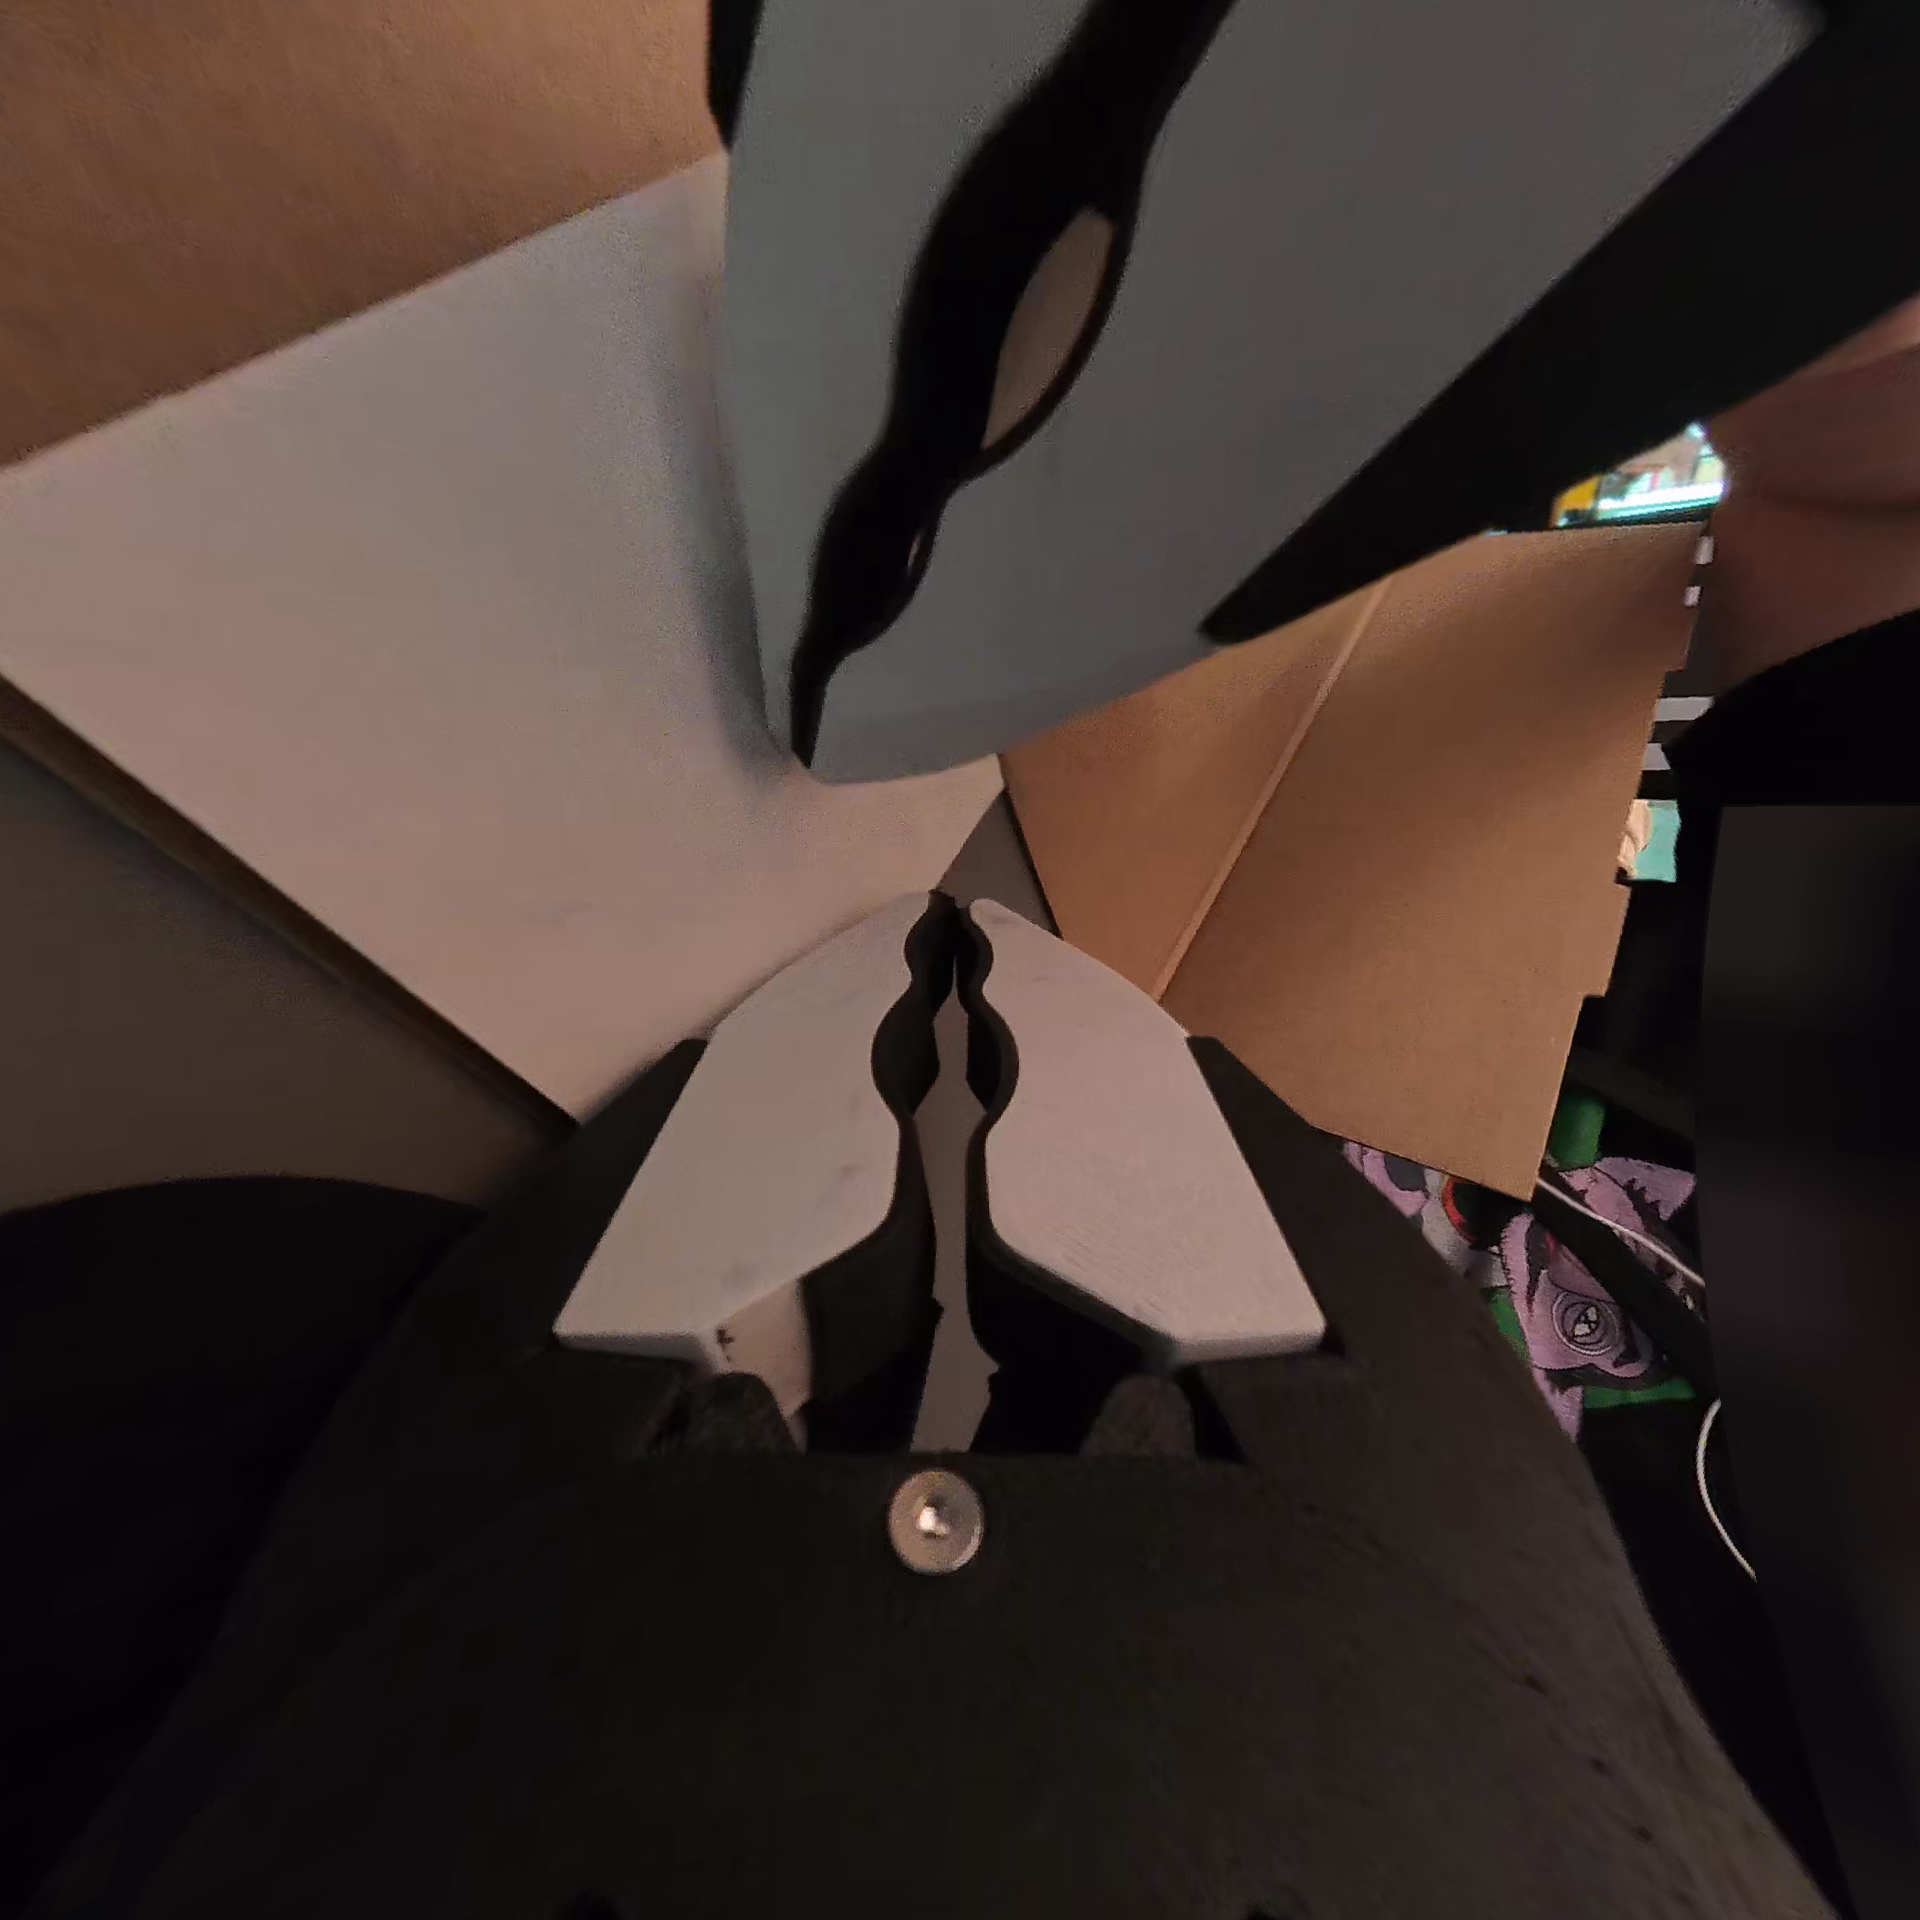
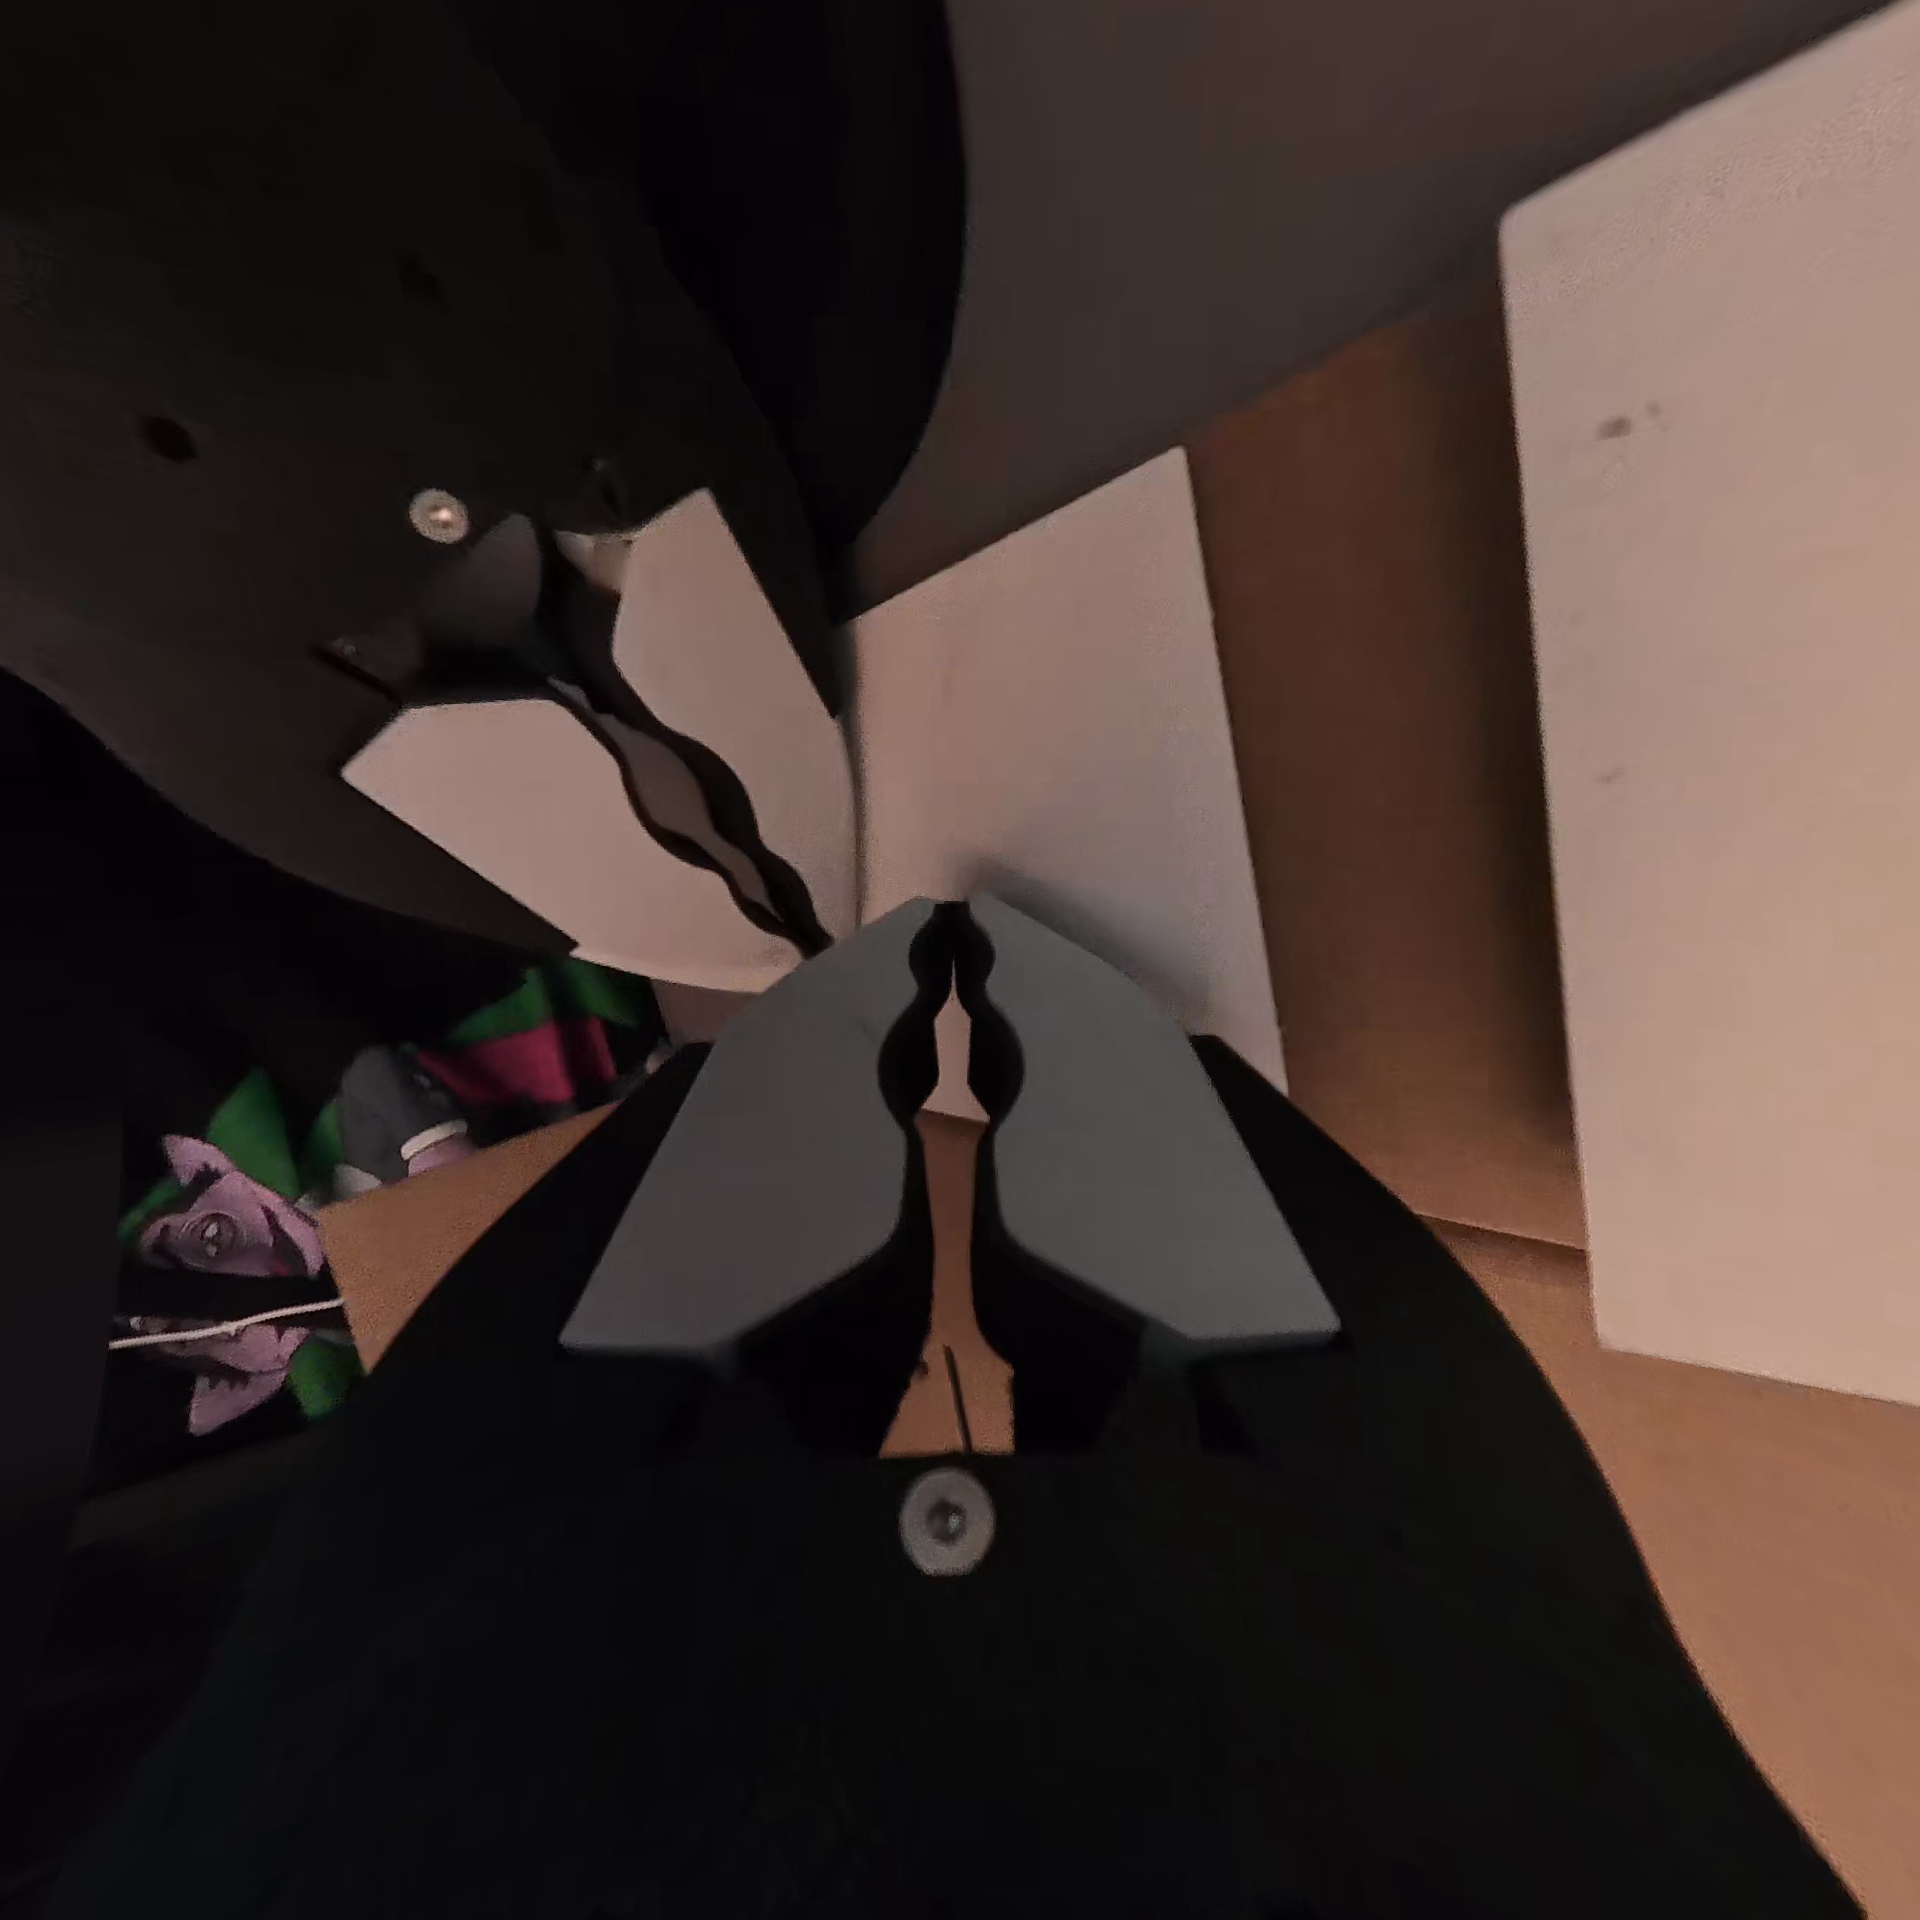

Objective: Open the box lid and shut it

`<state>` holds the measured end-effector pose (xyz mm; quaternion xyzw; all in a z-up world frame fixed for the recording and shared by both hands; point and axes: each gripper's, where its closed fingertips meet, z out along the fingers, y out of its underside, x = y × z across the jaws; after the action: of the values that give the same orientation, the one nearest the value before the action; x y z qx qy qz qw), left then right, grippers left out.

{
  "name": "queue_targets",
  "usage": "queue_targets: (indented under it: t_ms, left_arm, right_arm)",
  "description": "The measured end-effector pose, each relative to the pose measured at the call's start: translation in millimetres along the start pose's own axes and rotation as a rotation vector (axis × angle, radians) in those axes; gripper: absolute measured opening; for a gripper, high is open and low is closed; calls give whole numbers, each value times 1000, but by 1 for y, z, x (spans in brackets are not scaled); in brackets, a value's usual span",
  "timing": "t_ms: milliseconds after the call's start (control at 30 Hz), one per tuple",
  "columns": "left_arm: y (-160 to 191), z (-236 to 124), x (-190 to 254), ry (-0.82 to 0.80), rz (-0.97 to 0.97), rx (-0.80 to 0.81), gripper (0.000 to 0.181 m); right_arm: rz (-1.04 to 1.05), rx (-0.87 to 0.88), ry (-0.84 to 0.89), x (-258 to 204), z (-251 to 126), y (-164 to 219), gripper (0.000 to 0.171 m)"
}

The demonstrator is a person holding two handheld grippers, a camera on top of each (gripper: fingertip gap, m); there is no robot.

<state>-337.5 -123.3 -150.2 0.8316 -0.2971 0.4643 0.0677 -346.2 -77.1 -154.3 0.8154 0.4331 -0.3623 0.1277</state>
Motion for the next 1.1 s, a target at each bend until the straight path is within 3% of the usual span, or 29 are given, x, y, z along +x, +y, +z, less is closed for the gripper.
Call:
queue_targets:
  t_ms: [100,467,867,1100]
  left_arm:
    - [-1,1,0,0,3,-14,0]
    - [-2,2,1,14,-11,-23,0]
    - [-2,1,2,13,1,-9,0]
    - [-6,-36,8,78,8,2,0]
  right_arm:
    - [70,55,-76,-1,-1,0,1]
    - [63,48,-91,-5,-2,26,1]
    - [-26,-57,-63,-22,15,51,0]
    - [-8,-47,-89,-23,15,50,0]
